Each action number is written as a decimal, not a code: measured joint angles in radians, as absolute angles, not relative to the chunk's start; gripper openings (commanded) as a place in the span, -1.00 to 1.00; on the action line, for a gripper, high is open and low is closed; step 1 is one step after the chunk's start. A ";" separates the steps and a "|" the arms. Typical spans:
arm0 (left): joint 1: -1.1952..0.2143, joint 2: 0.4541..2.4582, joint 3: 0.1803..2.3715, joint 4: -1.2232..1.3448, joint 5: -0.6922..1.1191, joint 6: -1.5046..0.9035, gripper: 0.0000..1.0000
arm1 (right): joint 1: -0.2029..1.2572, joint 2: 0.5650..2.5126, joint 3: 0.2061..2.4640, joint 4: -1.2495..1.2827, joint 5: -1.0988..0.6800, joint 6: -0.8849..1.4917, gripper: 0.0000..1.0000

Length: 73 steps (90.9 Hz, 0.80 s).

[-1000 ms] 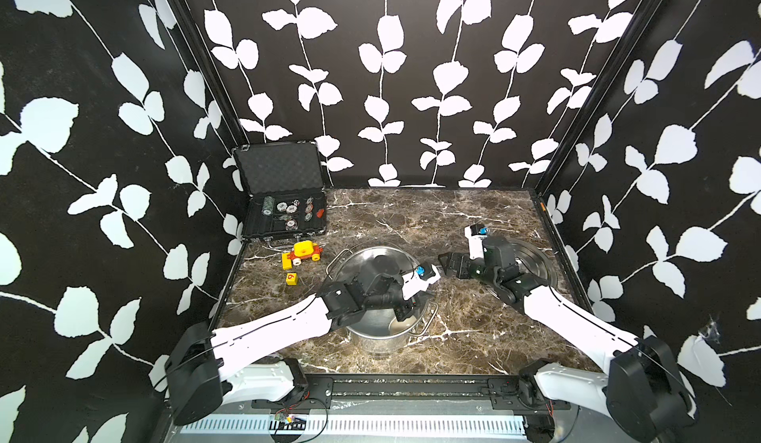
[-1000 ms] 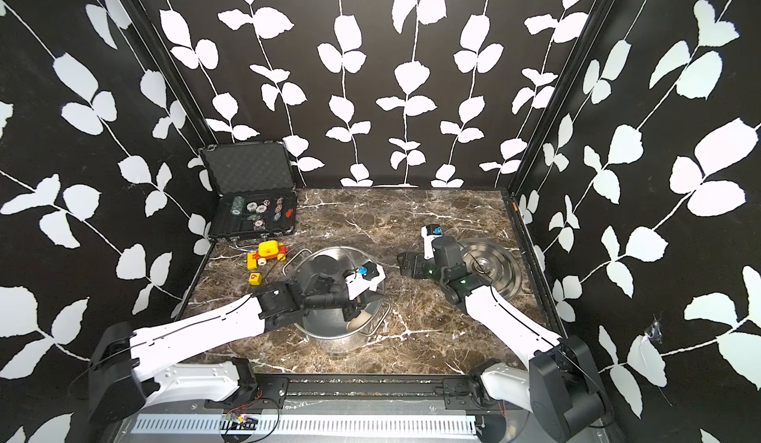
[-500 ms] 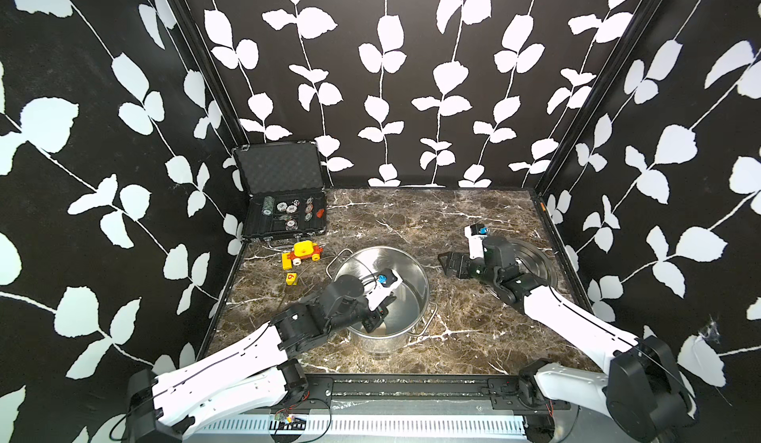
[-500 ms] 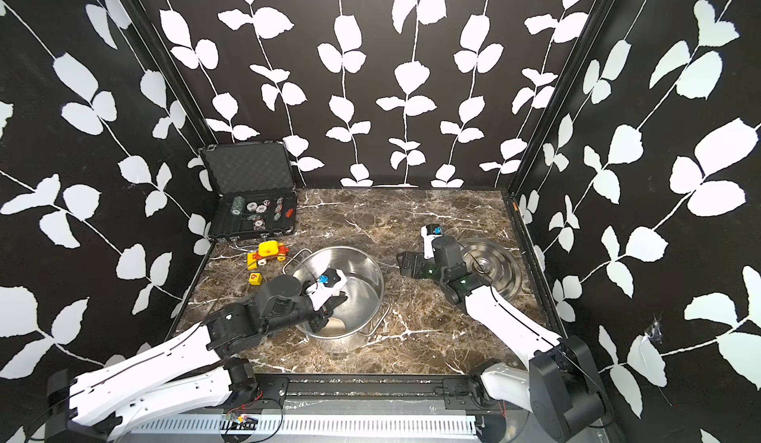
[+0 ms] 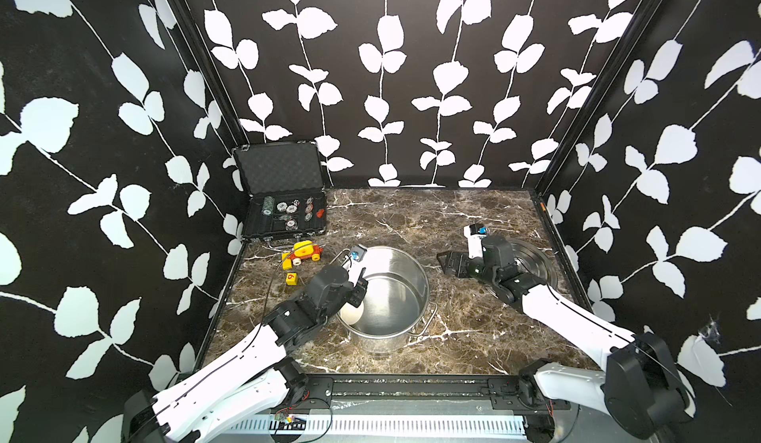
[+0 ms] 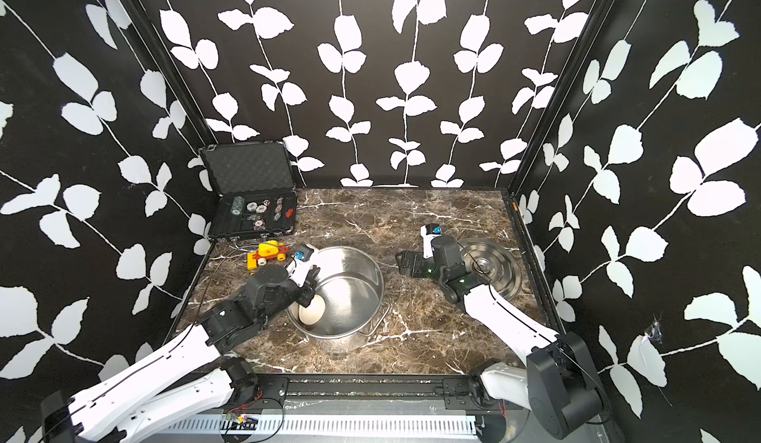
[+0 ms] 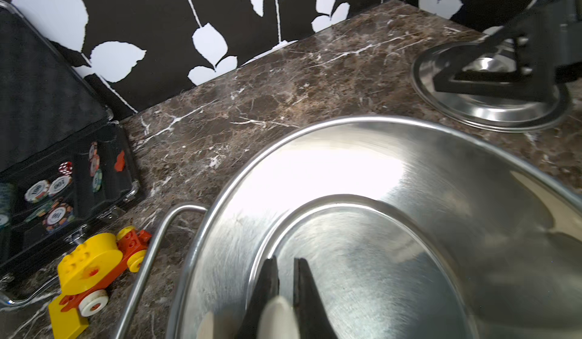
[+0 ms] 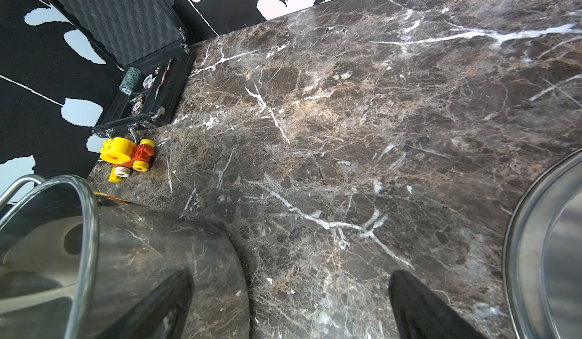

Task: Stir the soup with a spoon
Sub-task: Stir the soup in the pan with a stick.

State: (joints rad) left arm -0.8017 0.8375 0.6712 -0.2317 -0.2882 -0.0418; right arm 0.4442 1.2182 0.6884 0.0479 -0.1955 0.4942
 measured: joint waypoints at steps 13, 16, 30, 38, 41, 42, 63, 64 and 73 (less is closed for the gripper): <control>-0.765 0.911 0.701 -0.183 -0.297 -0.041 -1.00 | 0.444 1.214 0.688 0.042 -0.194 0.493 0.98; -0.757 0.927 0.707 -0.171 -0.292 -0.040 -1.00 | 0.444 1.213 0.688 0.041 -0.193 0.492 0.98; -0.732 1.012 0.735 -0.096 -0.233 -0.014 -1.00 | 0.444 1.209 0.688 0.040 -0.191 0.490 0.98; -0.728 1.084 0.766 -0.059 -0.165 0.014 -1.00 | 0.444 1.208 0.688 0.039 -0.191 0.489 0.98; -0.727 1.113 0.783 -0.044 -0.133 0.026 -1.00 | 0.444 1.208 0.688 0.039 -0.191 0.489 0.98; -0.728 1.121 0.788 -0.039 -0.124 0.029 -1.00 | 0.444 1.208 0.688 0.038 -0.191 0.489 0.98; -0.728 1.291 0.903 0.026 0.128 0.064 -1.00 | 0.444 1.197 0.688 0.030 -0.182 0.485 0.98; -0.728 1.297 0.907 0.028 0.142 0.064 -1.00 | 0.444 1.196 0.688 0.030 -0.181 0.485 0.98; -0.741 1.329 0.933 0.028 0.227 0.068 -1.00 | 0.444 1.192 0.688 0.025 -0.173 0.484 0.98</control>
State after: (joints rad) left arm -0.7410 1.3289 0.9329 0.0284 0.2272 0.0685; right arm 0.4442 1.1915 0.6884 0.0254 -0.1730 0.4839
